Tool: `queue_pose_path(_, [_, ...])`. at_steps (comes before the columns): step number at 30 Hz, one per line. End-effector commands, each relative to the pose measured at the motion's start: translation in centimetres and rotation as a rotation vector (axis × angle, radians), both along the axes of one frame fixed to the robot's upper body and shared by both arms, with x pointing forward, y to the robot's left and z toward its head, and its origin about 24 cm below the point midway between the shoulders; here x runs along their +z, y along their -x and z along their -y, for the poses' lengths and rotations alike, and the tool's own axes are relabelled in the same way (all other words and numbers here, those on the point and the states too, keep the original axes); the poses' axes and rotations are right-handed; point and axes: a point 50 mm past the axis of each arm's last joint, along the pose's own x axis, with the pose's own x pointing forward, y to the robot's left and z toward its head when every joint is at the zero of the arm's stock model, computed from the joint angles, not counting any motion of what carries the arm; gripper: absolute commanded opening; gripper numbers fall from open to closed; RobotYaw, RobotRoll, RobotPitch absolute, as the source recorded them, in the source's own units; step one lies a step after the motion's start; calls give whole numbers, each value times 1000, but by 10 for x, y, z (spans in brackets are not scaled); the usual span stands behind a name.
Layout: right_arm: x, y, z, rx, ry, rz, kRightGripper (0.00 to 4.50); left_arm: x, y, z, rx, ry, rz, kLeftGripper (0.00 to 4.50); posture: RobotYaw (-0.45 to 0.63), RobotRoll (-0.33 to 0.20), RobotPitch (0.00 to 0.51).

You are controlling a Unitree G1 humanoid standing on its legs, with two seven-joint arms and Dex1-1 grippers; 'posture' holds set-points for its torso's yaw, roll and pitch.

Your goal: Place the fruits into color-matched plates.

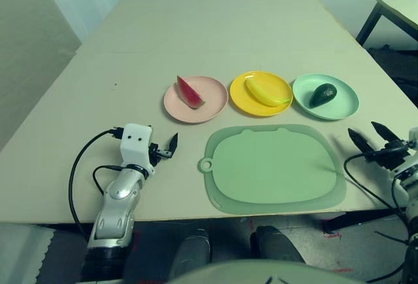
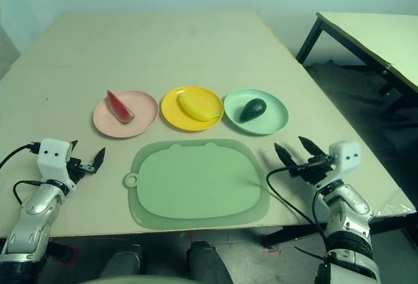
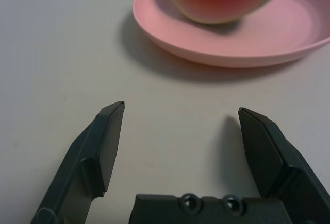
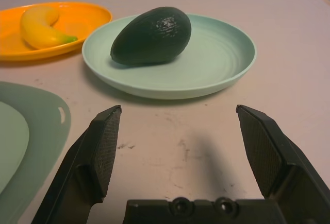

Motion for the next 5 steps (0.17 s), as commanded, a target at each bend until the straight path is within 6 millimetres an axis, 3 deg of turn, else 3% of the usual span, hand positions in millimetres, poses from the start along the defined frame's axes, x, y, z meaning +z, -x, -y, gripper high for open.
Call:
queue_pose_path(1, [1, 8, 7, -11, 14, -3, 4500, -6, 6, 0, -9, 1, -37, 4485, -111, 0, 90])
queue_pose_path(5, [-1, 12, 8, -15, 11, -5, 4500, -6, 7, -4, -7, -3, -41, 4485, -106, 0, 82])
